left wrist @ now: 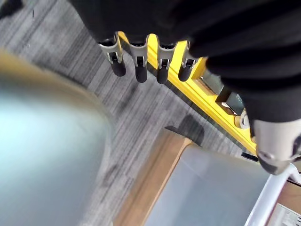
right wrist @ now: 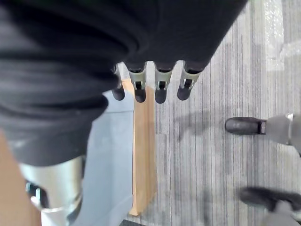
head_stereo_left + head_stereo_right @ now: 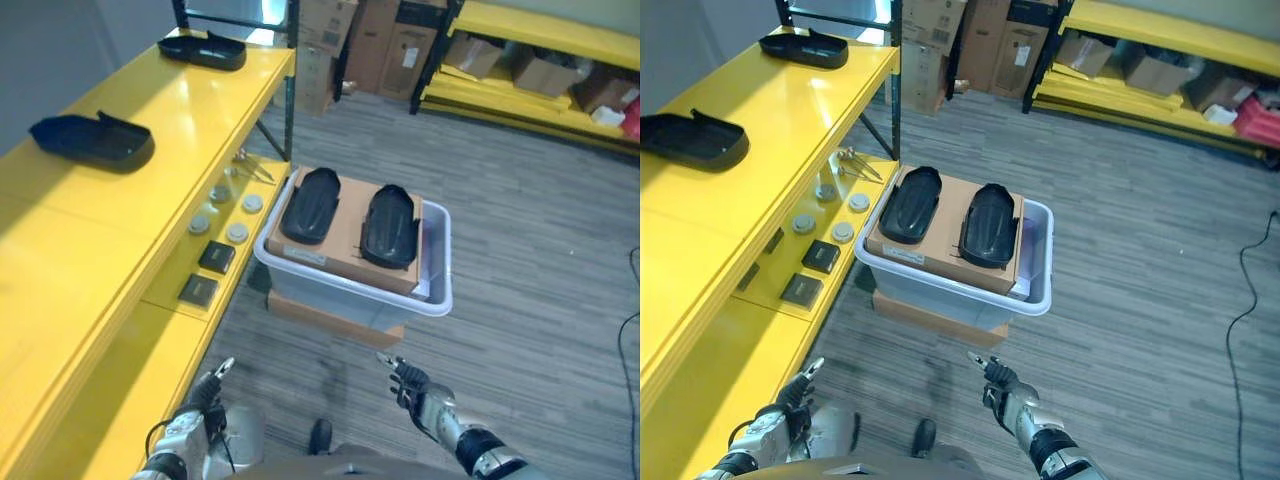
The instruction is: Move parts from the plastic box to the shelf.
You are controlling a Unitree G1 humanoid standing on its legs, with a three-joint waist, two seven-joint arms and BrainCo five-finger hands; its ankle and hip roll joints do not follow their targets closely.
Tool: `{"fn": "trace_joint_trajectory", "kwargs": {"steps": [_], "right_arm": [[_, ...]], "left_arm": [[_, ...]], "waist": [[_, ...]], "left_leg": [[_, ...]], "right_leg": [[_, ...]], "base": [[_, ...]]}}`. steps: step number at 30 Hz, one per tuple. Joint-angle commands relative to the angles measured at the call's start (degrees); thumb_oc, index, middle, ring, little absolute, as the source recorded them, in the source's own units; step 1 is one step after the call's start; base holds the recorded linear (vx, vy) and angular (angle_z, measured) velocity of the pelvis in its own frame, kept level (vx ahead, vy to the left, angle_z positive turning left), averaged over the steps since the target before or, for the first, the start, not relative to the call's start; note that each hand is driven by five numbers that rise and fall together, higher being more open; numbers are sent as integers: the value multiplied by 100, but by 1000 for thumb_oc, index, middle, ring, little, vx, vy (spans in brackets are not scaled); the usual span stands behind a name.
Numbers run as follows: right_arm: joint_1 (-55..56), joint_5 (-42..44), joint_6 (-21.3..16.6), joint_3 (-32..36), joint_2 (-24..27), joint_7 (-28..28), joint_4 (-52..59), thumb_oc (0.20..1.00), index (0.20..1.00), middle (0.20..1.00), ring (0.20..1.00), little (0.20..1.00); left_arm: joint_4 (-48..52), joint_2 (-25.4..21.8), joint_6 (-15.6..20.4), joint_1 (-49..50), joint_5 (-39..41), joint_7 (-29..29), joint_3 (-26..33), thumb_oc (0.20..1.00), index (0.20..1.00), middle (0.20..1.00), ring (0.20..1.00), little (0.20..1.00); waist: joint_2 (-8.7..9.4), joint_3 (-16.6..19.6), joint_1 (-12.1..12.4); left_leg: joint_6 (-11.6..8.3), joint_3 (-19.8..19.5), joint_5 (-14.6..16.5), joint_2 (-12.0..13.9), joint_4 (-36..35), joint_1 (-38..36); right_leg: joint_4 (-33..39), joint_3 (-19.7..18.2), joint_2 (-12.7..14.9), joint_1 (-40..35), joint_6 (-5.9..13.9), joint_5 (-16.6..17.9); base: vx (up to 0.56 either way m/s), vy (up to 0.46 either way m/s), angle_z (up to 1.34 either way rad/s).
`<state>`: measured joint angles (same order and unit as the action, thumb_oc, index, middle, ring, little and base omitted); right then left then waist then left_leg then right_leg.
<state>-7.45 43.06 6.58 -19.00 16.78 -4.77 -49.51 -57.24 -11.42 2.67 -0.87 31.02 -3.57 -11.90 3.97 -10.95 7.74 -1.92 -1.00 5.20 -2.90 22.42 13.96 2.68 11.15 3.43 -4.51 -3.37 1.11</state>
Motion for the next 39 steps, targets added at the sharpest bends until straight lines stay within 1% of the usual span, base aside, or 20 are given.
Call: {"fn": "trace_joint_trajectory", "kwargs": {"steps": [1,3,4,6,9,10,11,12,13,16,17,18,20,22,23,26,29,30,34,39], "right_arm": [[-50,-28,-121,7,49,-255,103,1000,1000,1000,1000,1000],[15,-93,-132,3,39,-248,159,1000,1000,1000,1000,1000],[-14,-135,-123,-93,19,-210,170,1000,1000,1000,1000,1000],[-38,-166,-108,-104,2,-152,165,1000,1000,1000,1000,1000],[-46,-105,-187,-190,-93,-92,248,1000,1000,1000,1000,1000],[-106,-22,-310,-173,-152,-84,186,1000,1000,1000,1000,1000],[-138,25,-379,-171,-195,-117,165,1000,1000,1000,1000,1000],[-240,129,-409,-160,-256,-242,186,1000,1000,1000,1000,1000],[-269,107,-433,-125,-271,-238,170,1000,1000,1000,1000,1000],[-274,131,-498,40,-239,-226,214,1000,1000,1000,1000,1000],[-273,131,-498,40,-239,-226,214,1000,1000,1000,1000,1000],[-250,167,-497,157,-235,-225,193,1000,1000,1000,1000,1000],[-212,190,-450,341,-257,-212,132,1000,1000,1000,1000,1000],[-165,122,-412,461,-250,-163,103,1000,1000,1000,1000,1000],[-137,25,-346,540,-244,-73,52,1000,1000,1000,1000,1000],[-68,-78,-309,525,-216,69,-55,1000,1000,1000,1000,1000],[20,-149,-288,392,-135,33,2,1000,1000,1000,1000,1000],[206,-232,-306,370,-5,0,155,1000,1000,1000,1000,1000],[344,-11,-472,480,135,-229,320,1000,1000,1000,1000,1000],[274,346,-1005,745,285,-380,545,1000,1000,1000,1000,1000]], "left_arm": [[-32,65,9,15,108,-111,-51,1000,1000,1000,1000,1000],[-25,40,-32,125,1,-40,107,1000,1000,1000,1000,1000],[-87,69,37,184,-11,-96,225,1000,1000,1000,1000,1000],[-114,67,75,191,58,-149,245,1000,1000,1000,1000,1000],[-210,-22,138,134,43,-202,327,1000,1000,1000,1000,1000],[-269,-67,207,114,-88,-163,325,1000,1000,1000,1000,1000],[-276,-126,208,101,-102,-116,307,1000,1000,1000,1000,1000],[-238,-199,274,131,-174,-96,219,1000,1000,1000,1000,1000],[-210,-225,281,127,-163,-91,184,1000,1000,1000,1000,1000],[-41,-346,83,46,-131,-35,24,1000,1000,1000,1000,1000],[-40,-346,82,47,-131,-36,24,1000,1000,1000,1000,1000],[-61,-425,20,18,-98,-1,-19,1000,1000,1000,1000,1000],[-81,-508,-20,-13,-157,21,-35,1000,1000,1000,1000,1000],[-68,-541,-36,-24,-155,17,-63,1000,1000,1000,1000,1000],[-35,-565,-74,-6,-115,-7,-47,1000,1000,1000,1000,1000],[-138,-479,-7,47,29,-95,0,1000,1000,1000,1000,1000],[-273,-278,102,137,252,-51,109,1000,1000,1000,1000,1000],[-455,-122,216,146,85,-9,241,1000,1000,1000,1000,1000],[-481,-66,260,185,-495,89,190,1000,1000,1000,1000,1000],[-471,-9,250,147,-350,-16,99,1000,1000,1000,1000,1000]], "waist": [[-263,-106,401],[-338,-83,519],[-301,-17,573],[-291,-9,595],[-221,95,694],[-222,128,771],[-242,120,798],[-407,75,827],[-461,30,815],[-547,-149,673],[-548,-149,671],[-510,-151,590],[-437,-71,527],[-414,-7,503],[-379,35,534],[-266,132,617],[-232,143,530],[-216,93,406],[-274,83,302],[-455,61,116]], "left_leg": [[-3,459,-630,-415,-862,163],[-28,636,-1000,-416,-848,558],[163,648,-824,-495,-933,399],[215,598,-778,-520,-906,371],[416,542,-615,-569,-1007,241],[522,424,-524,-611,-1117,61],[596,387,-471,-628,-1154,-16],[701,255,-424,-518,-1272,-177],[713,200,-400,-482,-1286,-239],[648,-81,-318,-462,-1414,-597],[648,-85,-319,-461,-1416,-600],[636,-284,-260,-449,-1523,-781],[607,-542,-137,-315,-1722,-989],[555,-660,-83,-192,-1768,-1020],[485,-671,-89,-41,-1809,-1027],[201,-656,-228,341,-1799,-892],[-144,-498,-464,786,-1850,-813],[-259,-294,-586,961,-1736,-659],[-295,-38,-624,938,-1743,-620],[-326,97,-743,889,-2111,-679]], "right_leg": [[128,194,-103,210,910,229],[-81,165,-270,88,839,67],[-271,98,-345,55,789,-137],[-382,57,-375,50,765,-214],[-723,78,-489,-70,700,-606],[-1197,248,-463,0,756,-783],[-1690,340,-408,151,837,-755],[-2629,543,-150,759,990,-496],[-2695,597,-2,941,1024,-428],[-1889,494,328,1130,1190,-88],[-1883,497,326,1124,1190,-85],[-1298,228,572,1107,1344,256],[-751,-142,991,1069,1545,643],[-697,-275,1142,1053,1602,707],[-748,-182,1201,996,1617,649],[-553,215,1036,668,1600,293],[-529,291,712,616,1326,30],[-364,394,569,498,1184,-4],[-192,631,538,460,1155,60],[37,618,539,570,1191,196]], "base": [[330,112,6],[319,94,-7],[279,98,-80],[153,45,-131],[179,12,-81],[157,46,-34],[149,87,-56],[52,57,-60],[30,4,-54],[66,-109,41],[197,-223,70],[230,-299,71],[298,-461,90],[179,-395,70],[140,-440,47],[118,-414,28],[75,-343,40],[44,-356,53],[-24,-91,57],[-46,124,1]]}}
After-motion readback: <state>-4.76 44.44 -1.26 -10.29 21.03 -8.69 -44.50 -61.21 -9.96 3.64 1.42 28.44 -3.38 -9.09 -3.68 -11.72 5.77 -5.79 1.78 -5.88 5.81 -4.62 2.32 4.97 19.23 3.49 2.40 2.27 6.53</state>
